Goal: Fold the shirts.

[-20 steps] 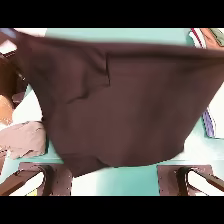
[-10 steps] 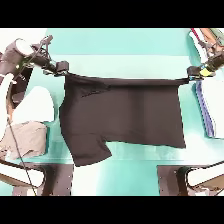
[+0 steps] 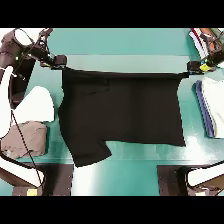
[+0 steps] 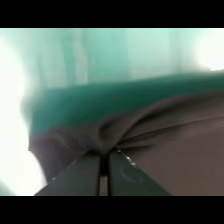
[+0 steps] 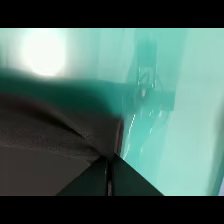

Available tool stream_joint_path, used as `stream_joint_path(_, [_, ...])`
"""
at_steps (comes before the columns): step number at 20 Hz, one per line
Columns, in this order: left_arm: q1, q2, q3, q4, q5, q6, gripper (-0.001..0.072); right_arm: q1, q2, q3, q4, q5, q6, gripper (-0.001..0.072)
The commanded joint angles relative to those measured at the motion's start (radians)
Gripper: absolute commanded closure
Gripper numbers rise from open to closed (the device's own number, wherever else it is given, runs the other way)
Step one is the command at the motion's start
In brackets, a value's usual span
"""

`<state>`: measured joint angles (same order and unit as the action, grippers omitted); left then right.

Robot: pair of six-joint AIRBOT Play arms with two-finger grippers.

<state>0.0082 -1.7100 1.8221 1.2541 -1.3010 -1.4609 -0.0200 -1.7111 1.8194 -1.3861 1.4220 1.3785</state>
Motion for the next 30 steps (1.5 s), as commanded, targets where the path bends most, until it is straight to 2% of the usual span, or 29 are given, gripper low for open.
stream_joint_path(1, [-0.003, 0.067, -0.122, 0.044, -0.086, 0.003, 0.068, 0.0, 0.117, -0.217, -0.002, -0.056, 0.0, 0.0694])
stream_joint_path(5, [-0.023, 0.127, -0.404, 0.029, 0.018, 0.021, 0.0679, 0.001, 0.198, -0.435, 0.008, -0.115, 0.0, 0.0693])
stream_joint_path(8, [-0.023, 0.128, -0.514, 0.008, 0.071, 0.019, 0.0676, 0.0, 0.213, -0.526, 0.072, -0.14, 0.0, 0.069])
stream_joint_path(9, [-0.023, 0.128, -0.531, 0.01, 0.071, 0.018, 0.0457, 0.0, 0.213, -0.546, 0.108, -0.146, 0.0, 0.0688])
stream_joint_path(10, [-0.023, 0.129, -0.533, 0.01, 0.059, 0.017, 0.0183, -0.001, 0.212, -0.56, 0.14, -0.149, 0.0, 0.0581])
stream_joint_path(11, [-0.022, 0.142, -0.533, 0.016, 0.031, 0.013, 0.016, -0.002, 0.212, -0.559, 0.158, -0.142, 0.0, 0.0407])
stream_joint_path(14, [-0.022, 0.264, -0.561, 0.09, -0.045, 0.021, 0.0159, -0.013, 0.291, -0.575, 0.163, -0.067, -0.019, 0.0395])
stream_joint_path(16, [-0.022, 0.411, -0.683, 0.139, -0.044, 0.005, 0.0159, -0.032, 0.39, -0.63, 0.164, -0.039, -0.019, 0.0391])
stream_joint_path(18, [-0.022, 0.56, -0.851, 0.123, -0.044, -0.035, 0.0159, -0.051, 0.484, -0.696, 0.165, -0.045, -0.019, 0.0244])
stream_joint_path(23, [-0.022, 0.841, -1.236, 0.034, -0.044, -0.135, 0.0158, -0.068, 0.612, -0.787, 0.165, -0.073, -0.019, 0.0244])
stream_joint_path(26, [-0.022, 0.876, -1.35, -0.013, -0.022, -0.163, 0.0158, -0.06, 0.624, -0.785, 0.165, -0.084, -0.019, 0.0244])
stream_joint_path(30, [-0.025, 0.876, -1.415, -0.147, 0.123, -0.155, 0.0159, -0.06, 0.624, -0.784, 0.204, -0.086, -0.019, 0.0245])
